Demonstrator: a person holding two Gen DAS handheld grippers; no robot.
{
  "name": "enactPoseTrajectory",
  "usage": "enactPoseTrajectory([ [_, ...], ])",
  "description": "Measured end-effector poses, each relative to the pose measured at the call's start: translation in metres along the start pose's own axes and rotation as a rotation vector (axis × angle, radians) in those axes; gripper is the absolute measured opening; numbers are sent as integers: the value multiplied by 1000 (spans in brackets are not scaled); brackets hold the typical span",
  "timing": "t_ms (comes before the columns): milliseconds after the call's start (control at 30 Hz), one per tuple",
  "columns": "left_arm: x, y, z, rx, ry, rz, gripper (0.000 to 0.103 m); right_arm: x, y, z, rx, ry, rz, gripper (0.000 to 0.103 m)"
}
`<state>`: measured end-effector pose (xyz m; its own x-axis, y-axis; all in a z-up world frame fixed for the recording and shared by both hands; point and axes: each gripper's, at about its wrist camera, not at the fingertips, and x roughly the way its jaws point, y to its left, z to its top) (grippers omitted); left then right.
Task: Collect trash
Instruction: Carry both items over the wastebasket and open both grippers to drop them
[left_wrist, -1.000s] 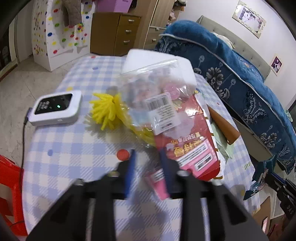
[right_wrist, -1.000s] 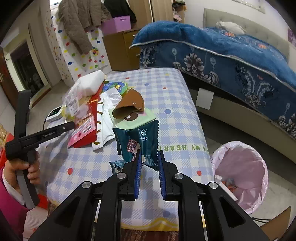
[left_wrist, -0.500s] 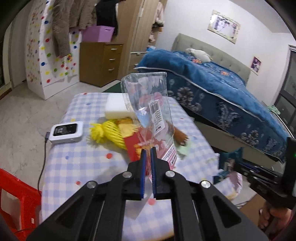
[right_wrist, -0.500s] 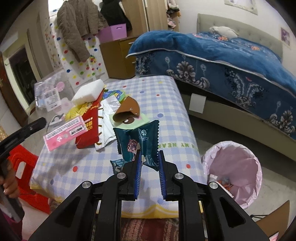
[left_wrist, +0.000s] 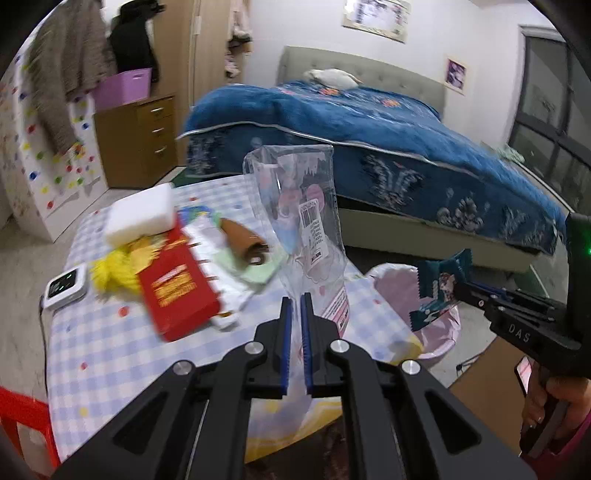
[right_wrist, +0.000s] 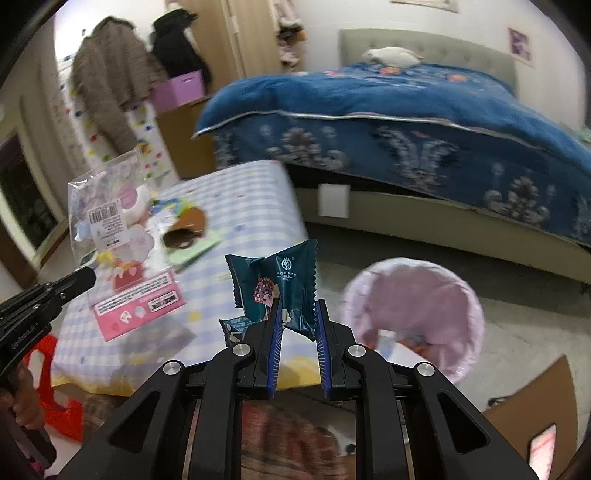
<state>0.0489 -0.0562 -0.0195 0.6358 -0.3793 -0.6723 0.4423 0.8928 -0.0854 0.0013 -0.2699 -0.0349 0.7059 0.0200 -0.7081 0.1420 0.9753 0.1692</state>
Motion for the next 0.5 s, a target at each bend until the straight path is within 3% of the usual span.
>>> enactPoseTrajectory([
  [267,40,-74,19,148,10,-78,3,0,-84,-18,146,25,-122,18],
  [500,95,-131,23,245,67,-138,3,15,-132,-30,240,68,-193,20],
])
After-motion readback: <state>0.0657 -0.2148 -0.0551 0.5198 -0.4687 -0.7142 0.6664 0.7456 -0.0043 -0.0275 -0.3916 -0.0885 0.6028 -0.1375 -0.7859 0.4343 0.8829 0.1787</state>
